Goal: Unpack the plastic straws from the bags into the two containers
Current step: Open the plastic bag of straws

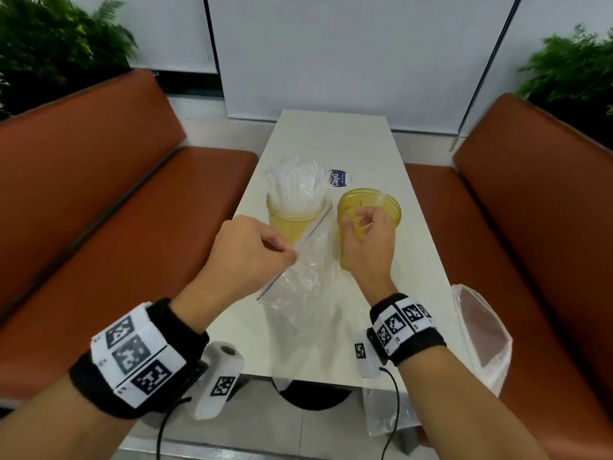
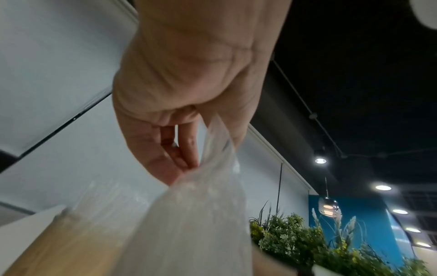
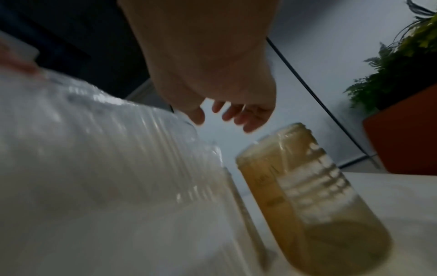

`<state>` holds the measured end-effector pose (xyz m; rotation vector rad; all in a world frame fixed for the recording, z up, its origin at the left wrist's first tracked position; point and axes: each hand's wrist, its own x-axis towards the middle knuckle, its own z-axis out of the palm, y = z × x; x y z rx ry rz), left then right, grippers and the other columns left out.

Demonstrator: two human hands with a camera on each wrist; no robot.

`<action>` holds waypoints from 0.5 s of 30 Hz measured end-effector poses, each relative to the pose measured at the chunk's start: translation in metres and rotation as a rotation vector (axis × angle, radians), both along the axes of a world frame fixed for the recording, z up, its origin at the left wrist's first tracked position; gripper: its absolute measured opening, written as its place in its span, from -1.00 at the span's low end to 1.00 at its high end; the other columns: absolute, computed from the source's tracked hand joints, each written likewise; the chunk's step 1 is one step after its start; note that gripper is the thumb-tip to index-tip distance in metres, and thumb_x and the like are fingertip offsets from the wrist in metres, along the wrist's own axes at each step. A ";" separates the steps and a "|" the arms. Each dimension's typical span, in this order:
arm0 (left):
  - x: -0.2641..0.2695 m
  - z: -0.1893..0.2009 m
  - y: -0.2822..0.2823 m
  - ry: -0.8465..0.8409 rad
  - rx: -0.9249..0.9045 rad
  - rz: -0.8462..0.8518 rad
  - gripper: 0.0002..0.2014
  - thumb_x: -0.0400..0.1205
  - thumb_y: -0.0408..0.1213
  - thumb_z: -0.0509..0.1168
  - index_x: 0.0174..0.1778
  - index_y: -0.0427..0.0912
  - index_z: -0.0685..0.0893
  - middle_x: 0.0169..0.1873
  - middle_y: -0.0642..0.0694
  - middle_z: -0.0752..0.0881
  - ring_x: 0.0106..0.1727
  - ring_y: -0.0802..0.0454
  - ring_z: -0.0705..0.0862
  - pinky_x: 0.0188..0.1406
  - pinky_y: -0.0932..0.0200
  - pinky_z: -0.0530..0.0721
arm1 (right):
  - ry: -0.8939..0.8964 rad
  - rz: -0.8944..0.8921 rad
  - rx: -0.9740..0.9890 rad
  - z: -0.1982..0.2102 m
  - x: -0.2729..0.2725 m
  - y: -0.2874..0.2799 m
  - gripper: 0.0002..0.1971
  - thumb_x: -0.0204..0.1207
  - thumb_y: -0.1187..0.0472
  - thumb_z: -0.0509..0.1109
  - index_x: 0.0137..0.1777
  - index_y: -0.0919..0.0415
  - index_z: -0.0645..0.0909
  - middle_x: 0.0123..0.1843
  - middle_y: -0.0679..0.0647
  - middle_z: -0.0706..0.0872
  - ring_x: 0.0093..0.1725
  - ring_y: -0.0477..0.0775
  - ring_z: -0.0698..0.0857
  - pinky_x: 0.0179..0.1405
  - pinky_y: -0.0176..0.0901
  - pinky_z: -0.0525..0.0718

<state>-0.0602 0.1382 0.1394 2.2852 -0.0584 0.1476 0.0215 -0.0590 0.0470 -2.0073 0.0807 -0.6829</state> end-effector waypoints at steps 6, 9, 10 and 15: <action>0.005 -0.018 -0.009 0.239 -0.393 0.073 -0.85 0.41 -0.29 0.66 -0.33 -0.26 0.83 -0.55 0.08 0.76 -0.54 0.26 0.66 -0.61 0.39 0.54 | 0.154 0.418 -0.076 0.045 -0.025 0.025 -0.36 0.64 -0.14 0.38 -0.46 0.42 0.62 -0.61 0.13 0.54 -0.59 -0.08 0.45 -0.42 -0.07 0.53; 0.003 -0.024 -0.015 0.392 -0.529 0.081 -0.83 0.55 -0.26 0.56 -0.24 -0.22 0.72 -0.55 0.06 0.71 -0.61 0.18 0.61 -0.66 0.32 0.52 | 0.323 0.447 -0.098 0.041 -0.026 0.029 -0.43 0.66 -0.12 0.36 -0.54 0.18 0.62 -0.63 0.02 0.55 -0.58 -0.07 0.50 -0.38 -0.02 0.54; 0.003 -0.026 -0.016 0.429 -0.545 0.081 -0.85 0.59 -0.25 0.51 -0.22 -0.18 0.69 -0.51 0.03 0.71 -0.60 0.15 0.59 -0.64 0.30 0.50 | 0.354 0.452 -0.098 0.039 -0.025 0.029 -0.46 0.67 -0.09 0.35 -0.55 0.08 0.60 -0.64 -0.06 0.55 -0.59 -0.13 0.50 -0.37 -0.08 0.51; 0.013 -0.031 -0.016 0.505 -0.571 0.062 -0.85 0.66 -0.14 0.37 -0.13 -0.13 0.64 -0.44 0.02 0.57 -0.65 0.12 0.38 -0.56 0.21 0.29 | 0.413 0.441 -0.163 0.043 -0.028 0.035 -0.55 0.68 -0.04 0.36 -0.43 0.15 0.60 -0.58 -0.14 0.52 -0.53 -0.17 0.47 -0.35 -0.16 0.45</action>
